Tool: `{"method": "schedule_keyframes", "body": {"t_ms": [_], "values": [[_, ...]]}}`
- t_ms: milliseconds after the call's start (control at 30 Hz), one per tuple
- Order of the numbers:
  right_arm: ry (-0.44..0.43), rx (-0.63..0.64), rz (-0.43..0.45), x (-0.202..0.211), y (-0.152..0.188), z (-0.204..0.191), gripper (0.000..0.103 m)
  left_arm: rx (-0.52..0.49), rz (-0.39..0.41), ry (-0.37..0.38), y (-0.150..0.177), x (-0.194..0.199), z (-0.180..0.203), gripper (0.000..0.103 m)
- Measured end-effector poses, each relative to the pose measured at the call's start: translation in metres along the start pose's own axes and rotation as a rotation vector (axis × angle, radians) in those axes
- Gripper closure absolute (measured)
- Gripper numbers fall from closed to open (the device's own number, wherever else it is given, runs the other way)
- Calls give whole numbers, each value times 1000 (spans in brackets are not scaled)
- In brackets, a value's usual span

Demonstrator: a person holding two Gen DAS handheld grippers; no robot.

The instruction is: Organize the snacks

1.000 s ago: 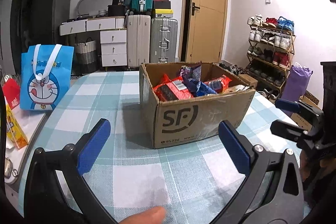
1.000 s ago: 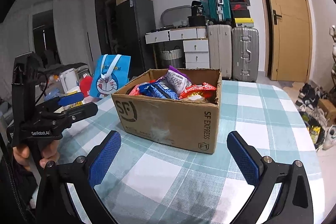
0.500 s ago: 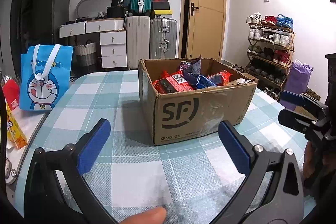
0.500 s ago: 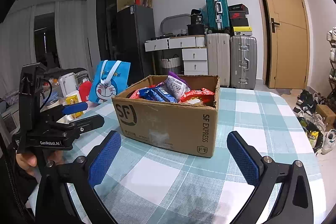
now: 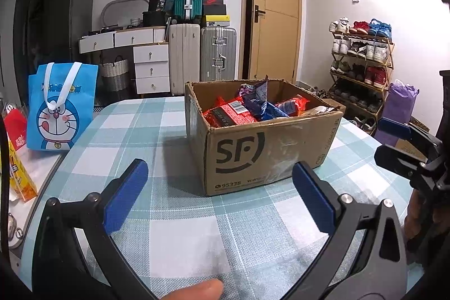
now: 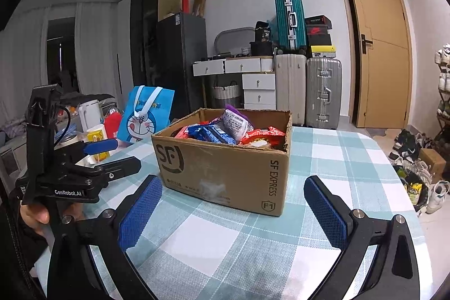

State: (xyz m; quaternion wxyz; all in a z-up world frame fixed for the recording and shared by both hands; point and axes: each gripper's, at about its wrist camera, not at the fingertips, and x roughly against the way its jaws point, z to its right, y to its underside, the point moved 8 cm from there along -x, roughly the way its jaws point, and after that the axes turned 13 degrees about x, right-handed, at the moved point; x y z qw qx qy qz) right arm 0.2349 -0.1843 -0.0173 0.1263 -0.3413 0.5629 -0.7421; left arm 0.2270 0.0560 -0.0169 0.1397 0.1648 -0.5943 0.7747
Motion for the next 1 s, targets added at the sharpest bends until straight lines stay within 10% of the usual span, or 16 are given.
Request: {"method": "schedule_keyframes", "body": {"t_ms": [1000], "values": [[4, -8, 3, 0, 1, 2, 0, 0, 2, 0, 1, 0, 0, 1]]}}
